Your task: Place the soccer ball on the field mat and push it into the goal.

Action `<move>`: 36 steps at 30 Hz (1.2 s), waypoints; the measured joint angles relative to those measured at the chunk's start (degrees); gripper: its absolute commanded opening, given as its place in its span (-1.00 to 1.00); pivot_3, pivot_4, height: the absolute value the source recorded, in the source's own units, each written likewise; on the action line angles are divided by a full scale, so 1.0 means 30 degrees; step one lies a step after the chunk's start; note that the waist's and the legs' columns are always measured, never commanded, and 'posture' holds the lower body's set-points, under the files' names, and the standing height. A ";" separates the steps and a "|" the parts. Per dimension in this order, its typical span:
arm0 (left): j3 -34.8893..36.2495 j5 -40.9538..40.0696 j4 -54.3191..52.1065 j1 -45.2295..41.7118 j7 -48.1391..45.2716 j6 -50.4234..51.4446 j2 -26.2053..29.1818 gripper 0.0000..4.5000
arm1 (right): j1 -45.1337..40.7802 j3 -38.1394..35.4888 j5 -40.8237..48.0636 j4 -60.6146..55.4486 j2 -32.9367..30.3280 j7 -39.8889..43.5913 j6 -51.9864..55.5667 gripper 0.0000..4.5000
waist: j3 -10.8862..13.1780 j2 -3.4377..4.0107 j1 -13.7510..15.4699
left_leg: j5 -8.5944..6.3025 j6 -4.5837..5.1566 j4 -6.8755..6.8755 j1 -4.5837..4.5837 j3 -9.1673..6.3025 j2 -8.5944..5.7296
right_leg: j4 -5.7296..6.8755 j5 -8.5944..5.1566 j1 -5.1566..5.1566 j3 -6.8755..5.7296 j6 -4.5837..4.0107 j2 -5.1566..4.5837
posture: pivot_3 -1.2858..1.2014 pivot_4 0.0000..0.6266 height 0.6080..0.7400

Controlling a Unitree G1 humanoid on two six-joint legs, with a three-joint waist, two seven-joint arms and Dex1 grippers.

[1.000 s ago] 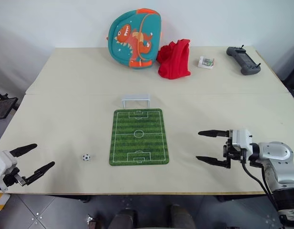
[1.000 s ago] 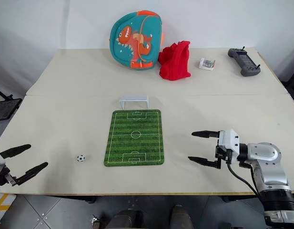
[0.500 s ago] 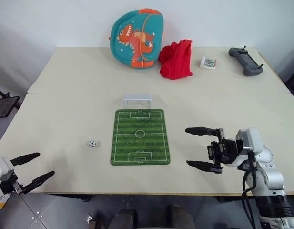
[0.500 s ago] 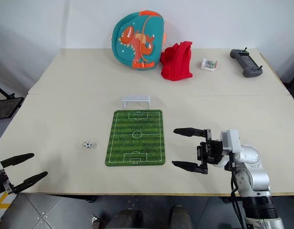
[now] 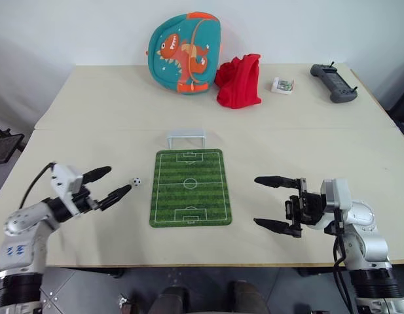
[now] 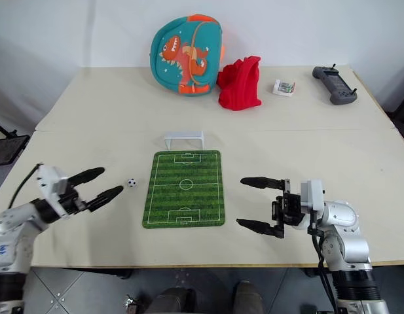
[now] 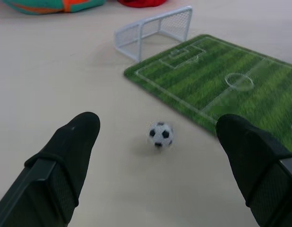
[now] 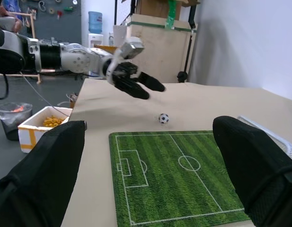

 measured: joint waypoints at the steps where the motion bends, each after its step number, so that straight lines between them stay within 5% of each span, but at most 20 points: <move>1: -0.0259 0.0260 0.0641 -0.0780 0.0362 0.0042 -0.0273 0.99 | 0.0003 0.0010 -0.0022 -0.0009 0.0061 -0.0054 -0.0015 1.00 | 0.0000 0.0000 0.0038 | 0.0004 -0.0006 0.0018 -0.0002 -0.0001 -0.0003 | 0.0000 0.0000 -0.0003 -0.0002 0.0000 0.0049 | 0.03 -0.52 1.00; 9: -0.2642 0.3299 0.9461 -0.7385 0.2728 -0.1349 -0.3236 0.99 | 0.0398 0.0254 -0.0395 -0.0143 0.0732 -0.0771 -0.0081 1.00 | 0.0010 -0.0024 0.0258 | -0.0003 0.0014 0.0110 -0.0028 0.0038 -0.0010 | 0.0051 0.0024 0.0003 0.0039 0.0046 0.0109 | 0.03 -0.52 1.00; 13: -0.2777 0.3917 1.2581 -0.9196 0.2907 -0.3090 -0.4108 0.49 | 0.0582 0.0281 -0.0596 -0.0283 0.1145 -0.1394 -0.0146 1.00 | 0.0014 -0.0032 0.0416 | -0.0002 0.0008 0.0138 -0.0029 0.0034 0.0003 | 0.0036 0.0024 0.0004 0.0026 0.0046 0.0119 | 0.03 -0.52 1.00; 22: -0.2849 0.4442 1.3217 -0.9302 0.2436 -0.4405 -0.4186 -0.62 | 0.1167 0.0340 -0.1019 -0.1095 0.1533 -0.2371 -0.0504 1.00 | 0.0014 -0.0032 0.0465 | -0.0010 0.0009 0.0180 -0.0030 0.0034 0.0004 | 0.0040 0.0026 0.0014 0.0040 0.0051 0.0117 | 0.03 -0.52 1.00; 30: -0.1957 0.3413 1.2770 -0.8502 0.0594 -0.5211 -0.4035 -0.62 | 0.1238 0.0367 -0.1339 -0.0622 0.1926 -0.2164 -0.1402 1.00 | 0.0015 -0.0034 0.0377 | -0.0015 0.0002 0.0180 -0.0045 0.0035 0.0019 | 0.0048 0.0027 -0.0001 0.0042 0.0050 0.0132 | 0.03 -0.52 1.00; 36: -0.2539 0.0843 0.4898 -0.5455 -0.5381 -0.4461 -0.1927 -0.62 | 0.1132 -0.0050 -0.1071 0.0568 0.0477 -0.0661 -0.1653 1.00 | 0.0024 -0.0040 0.0195 | -0.0029 0.0011 0.0175 -0.0067 0.0033 0.0032 | 0.0035 0.0029 0.0007 0.0061 0.0046 0.0108 | 0.03 -0.52 1.00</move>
